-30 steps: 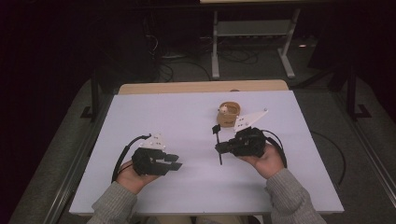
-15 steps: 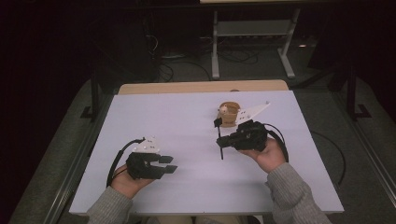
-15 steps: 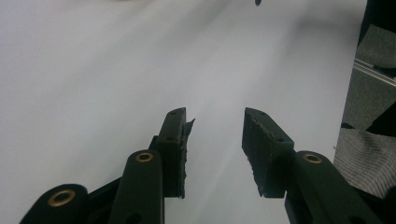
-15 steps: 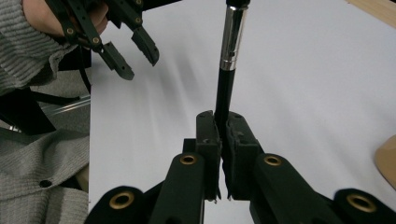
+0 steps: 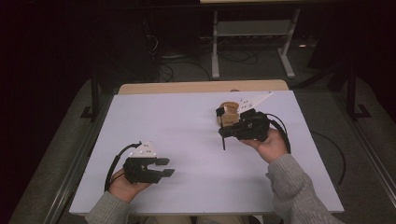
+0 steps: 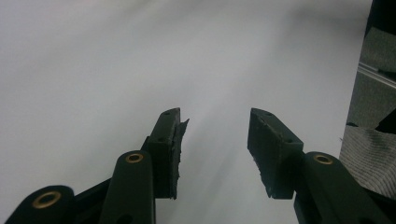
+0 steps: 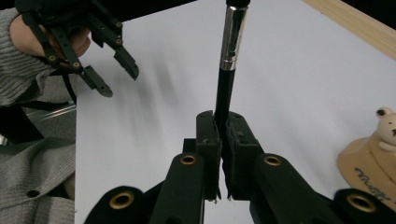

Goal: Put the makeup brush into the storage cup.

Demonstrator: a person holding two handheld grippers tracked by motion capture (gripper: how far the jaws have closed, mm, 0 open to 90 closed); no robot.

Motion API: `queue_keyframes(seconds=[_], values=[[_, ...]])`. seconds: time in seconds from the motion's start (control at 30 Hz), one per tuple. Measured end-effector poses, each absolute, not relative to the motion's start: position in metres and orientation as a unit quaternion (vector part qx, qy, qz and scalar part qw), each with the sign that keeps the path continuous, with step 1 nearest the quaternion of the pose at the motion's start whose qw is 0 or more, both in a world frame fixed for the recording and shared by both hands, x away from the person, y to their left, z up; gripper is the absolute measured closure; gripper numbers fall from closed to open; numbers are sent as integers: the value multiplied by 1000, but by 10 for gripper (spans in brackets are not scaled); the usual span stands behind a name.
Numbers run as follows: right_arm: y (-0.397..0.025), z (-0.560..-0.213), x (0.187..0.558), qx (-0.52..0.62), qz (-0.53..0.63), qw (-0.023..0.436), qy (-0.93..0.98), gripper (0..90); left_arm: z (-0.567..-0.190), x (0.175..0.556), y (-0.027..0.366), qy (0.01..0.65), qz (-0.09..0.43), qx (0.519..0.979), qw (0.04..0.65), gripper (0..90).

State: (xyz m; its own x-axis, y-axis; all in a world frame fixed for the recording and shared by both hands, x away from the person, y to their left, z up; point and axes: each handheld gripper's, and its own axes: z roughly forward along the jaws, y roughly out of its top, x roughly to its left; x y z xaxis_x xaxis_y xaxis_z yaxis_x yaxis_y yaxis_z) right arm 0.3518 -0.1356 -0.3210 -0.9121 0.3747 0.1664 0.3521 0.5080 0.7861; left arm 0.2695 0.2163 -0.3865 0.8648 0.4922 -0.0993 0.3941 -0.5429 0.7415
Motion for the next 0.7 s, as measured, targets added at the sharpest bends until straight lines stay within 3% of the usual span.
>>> queue_keyframes(seconds=[0.7], values=[[-149, -300, 378, 232, 458, 36, 857, 843, -393, 265, 222, 261, 71, 879, 392, 524]])
